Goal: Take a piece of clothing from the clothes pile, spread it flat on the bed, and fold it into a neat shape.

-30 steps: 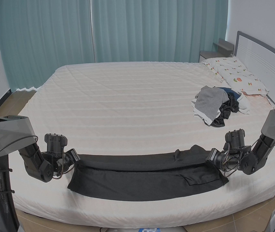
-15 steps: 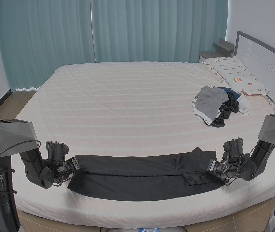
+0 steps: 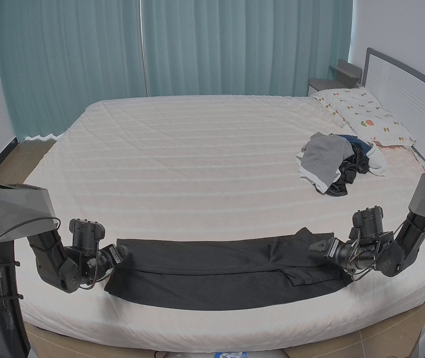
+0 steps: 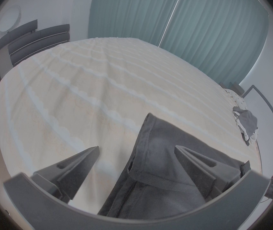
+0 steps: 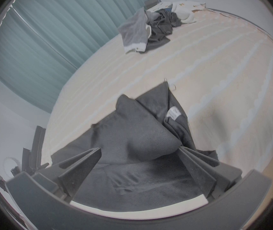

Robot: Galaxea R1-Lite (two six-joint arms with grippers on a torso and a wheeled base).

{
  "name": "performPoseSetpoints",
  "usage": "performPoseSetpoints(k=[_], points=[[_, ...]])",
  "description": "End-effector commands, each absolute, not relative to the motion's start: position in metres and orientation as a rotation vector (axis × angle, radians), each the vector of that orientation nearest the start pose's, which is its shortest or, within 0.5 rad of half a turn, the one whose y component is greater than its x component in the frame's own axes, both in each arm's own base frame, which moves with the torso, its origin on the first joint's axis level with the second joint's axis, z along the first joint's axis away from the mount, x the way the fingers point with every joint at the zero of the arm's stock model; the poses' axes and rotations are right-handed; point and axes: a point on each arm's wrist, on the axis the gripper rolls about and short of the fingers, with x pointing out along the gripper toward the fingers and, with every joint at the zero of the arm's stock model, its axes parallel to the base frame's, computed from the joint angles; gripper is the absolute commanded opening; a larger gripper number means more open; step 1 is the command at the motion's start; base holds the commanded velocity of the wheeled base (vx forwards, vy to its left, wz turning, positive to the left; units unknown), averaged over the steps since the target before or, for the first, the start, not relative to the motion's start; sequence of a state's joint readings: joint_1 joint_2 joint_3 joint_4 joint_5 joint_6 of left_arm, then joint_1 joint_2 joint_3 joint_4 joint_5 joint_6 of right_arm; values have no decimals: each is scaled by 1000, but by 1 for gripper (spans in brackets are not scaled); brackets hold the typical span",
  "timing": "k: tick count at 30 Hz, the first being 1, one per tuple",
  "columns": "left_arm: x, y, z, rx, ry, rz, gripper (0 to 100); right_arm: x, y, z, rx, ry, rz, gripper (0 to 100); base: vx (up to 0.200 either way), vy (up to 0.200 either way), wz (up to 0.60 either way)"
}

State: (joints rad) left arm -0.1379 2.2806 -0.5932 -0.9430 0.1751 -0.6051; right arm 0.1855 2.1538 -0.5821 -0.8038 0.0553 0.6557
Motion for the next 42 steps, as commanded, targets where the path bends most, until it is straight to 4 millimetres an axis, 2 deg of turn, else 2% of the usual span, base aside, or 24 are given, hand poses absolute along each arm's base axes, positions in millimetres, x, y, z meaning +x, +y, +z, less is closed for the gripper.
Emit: performPoseSetpoints(k=[1, 5, 8, 13, 18, 32, 38, 39, 42], points=[[322, -30, 6, -495, 608, 272, 100, 304, 44, 42, 630, 693, -36, 100, 0, 0, 0], [327, -27, 15, -516, 580, 248, 100, 305, 30, 42, 659, 686, -52, 100, 0, 0, 0], [343, -23, 19, -548, 556, 204, 100, 307, 16, 37, 734, 707, -67, 100, 0, 0, 0], [370, -27, 5, -557, 592, 170, 100, 313, 4, 20, 817, 753, -60, 100, 0, 0, 0], [388, -30, -10, -560, 629, 153, 100, 322, 4, 5, 817, 731, -49, 100, 0, 0, 0], [396, -42, -26, -590, 691, 138, 100, 352, 7, -7, 813, 703, -27, 100, 0, 0, 0], [397, -42, -34, -586, 706, 144, 100, 357, 7, -17, 811, 713, -36, 100, 0, 0, 0], [397, -42, -36, -587, 710, 148, 0, 358, 5, -18, 814, 711, -41, 100, 0, 0, 0], [397, -42, -40, -586, 716, 150, 0, 360, 4, -21, 813, 712, -45, 100, 0, 0, 0]])
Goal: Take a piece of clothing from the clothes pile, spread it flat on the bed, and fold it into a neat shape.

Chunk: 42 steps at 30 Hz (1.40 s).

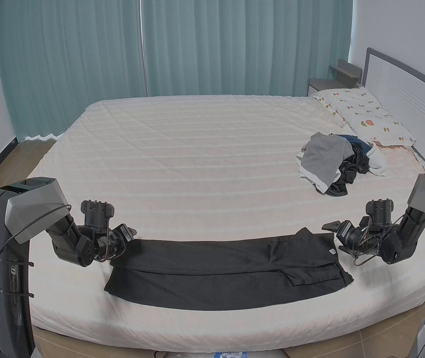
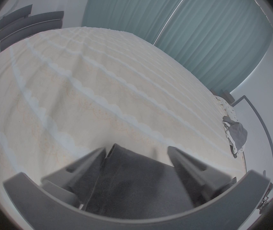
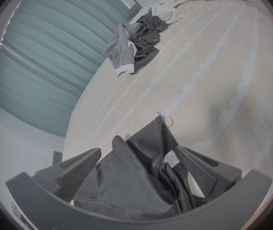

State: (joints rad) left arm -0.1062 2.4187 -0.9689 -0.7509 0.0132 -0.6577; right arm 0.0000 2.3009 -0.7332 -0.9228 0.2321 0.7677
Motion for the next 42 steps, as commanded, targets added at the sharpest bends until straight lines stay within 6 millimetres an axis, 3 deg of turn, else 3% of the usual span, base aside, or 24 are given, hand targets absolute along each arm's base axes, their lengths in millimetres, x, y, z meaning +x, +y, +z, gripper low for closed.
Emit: performPoseSetpoints(k=[1, 12, 13, 36, 37, 38, 39, 42], points=[[398, -42, -41, -587, 718, 151, 0, 364, 3, -25, 815, 712, -45, 100, 0, 0, 0], [398, -40, -40, -619, 707, 175, 0, 381, 4, -37, 815, 692, -42, 100, 0, 0, 0], [398, -41, -39, -625, 705, 177, 0, 384, 6, -39, 809, 693, -44, 0, 0, 0, 0], [395, -40, -41, -655, 713, 194, 0, 391, -5, -40, 778, 632, -142, 0, 0, 0, 0], [395, -40, -41, -655, 714, 195, 0, 391, -5, -40, 776, 633, -142, 100, 0, 0, 0], [395, -40, -42, -655, 716, 195, 0, 391, -5, -40, 774, 634, -140, 100, 0, 0, 0], [395, -40, -41, -655, 716, 195, 100, 391, -5, -40, 774, 634, -140, 100, 0, 0, 0], [395, -41, -41, -655, 715, 193, 100, 391, -5, -39, 774, 624, -134, 100, 0, 0, 0]])
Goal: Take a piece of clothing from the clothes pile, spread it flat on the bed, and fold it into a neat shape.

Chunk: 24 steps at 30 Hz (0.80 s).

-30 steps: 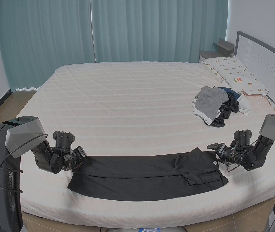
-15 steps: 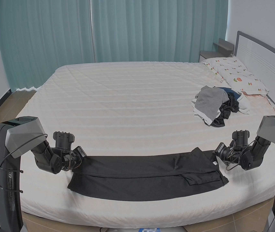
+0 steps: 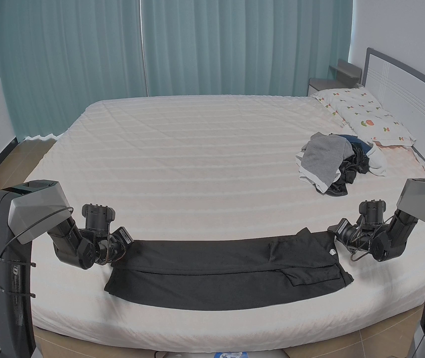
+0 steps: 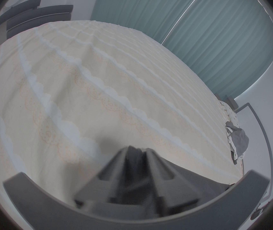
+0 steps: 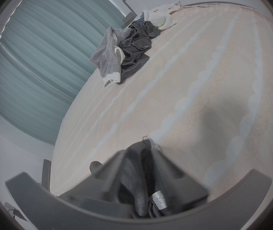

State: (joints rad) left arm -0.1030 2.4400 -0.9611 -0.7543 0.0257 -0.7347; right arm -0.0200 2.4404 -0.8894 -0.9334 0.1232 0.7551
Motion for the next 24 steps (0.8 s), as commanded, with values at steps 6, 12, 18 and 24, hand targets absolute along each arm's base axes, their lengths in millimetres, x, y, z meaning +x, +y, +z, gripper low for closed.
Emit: performPoseSetpoints(k=[6, 12, 18, 24], points=[[389, -37, -29, -642, 698, 193, 100, 382, -12, -22, 792, 574, -123, 100, 0, 0, 0], [377, -30, -8, -651, 678, 187, 100, 366, -27, -9, 821, 566, -124, 100, 0, 0, 0], [368, -30, -2, -653, 688, 174, 100, 358, -34, -7, 839, 580, -124, 100, -33, 0, 0], [364, -31, -4, -648, 705, 177, 100, 357, -33, -8, 839, 588, -121, 100, -167, 0, 0]])
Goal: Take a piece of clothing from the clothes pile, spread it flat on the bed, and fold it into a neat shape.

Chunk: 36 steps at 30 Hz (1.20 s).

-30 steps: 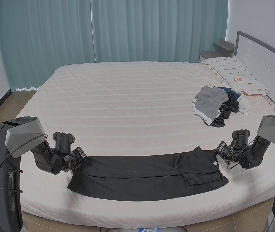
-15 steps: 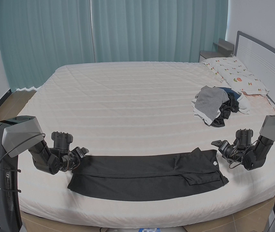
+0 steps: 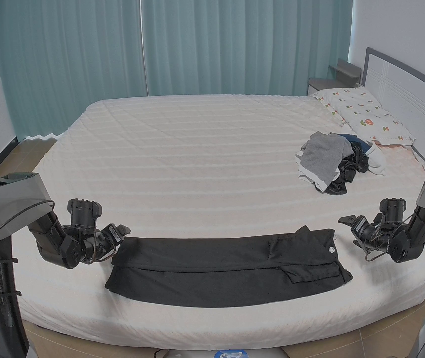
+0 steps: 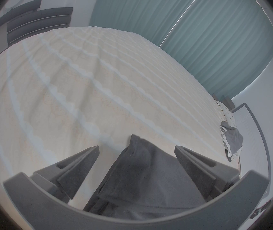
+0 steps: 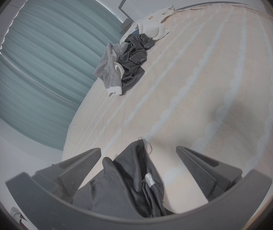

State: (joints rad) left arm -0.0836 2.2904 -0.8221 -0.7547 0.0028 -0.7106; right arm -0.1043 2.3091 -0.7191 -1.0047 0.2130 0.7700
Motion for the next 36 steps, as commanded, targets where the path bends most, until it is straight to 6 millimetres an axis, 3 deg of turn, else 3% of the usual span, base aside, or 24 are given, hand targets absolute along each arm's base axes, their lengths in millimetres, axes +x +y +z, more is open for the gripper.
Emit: performPoseSetpoints(k=[1, 15, 26, 27, 36], points=[[360, -31, -5, -639, 714, 176, 100, 357, -33, -8, 839, 588, -121, 100, 0, 0, 0], [322, -29, -19, -471, 818, 5, 100, 353, -29, -10, 842, 610, -103, 100, 0, 0, 0], [311, -29, -22, -398, 849, -10, 100, 352, -28, -10, 843, 618, -101, 100, 0, 0, 0], [311, -29, -22, -398, 849, -10, 0, 352, -28, -10, 843, 618, -101, 100, 0, 0, 0], [297, -16, -20, -301, 924, -3, 0, 351, -26, -10, 840, 620, -95, 100, 0, 0, 0]])
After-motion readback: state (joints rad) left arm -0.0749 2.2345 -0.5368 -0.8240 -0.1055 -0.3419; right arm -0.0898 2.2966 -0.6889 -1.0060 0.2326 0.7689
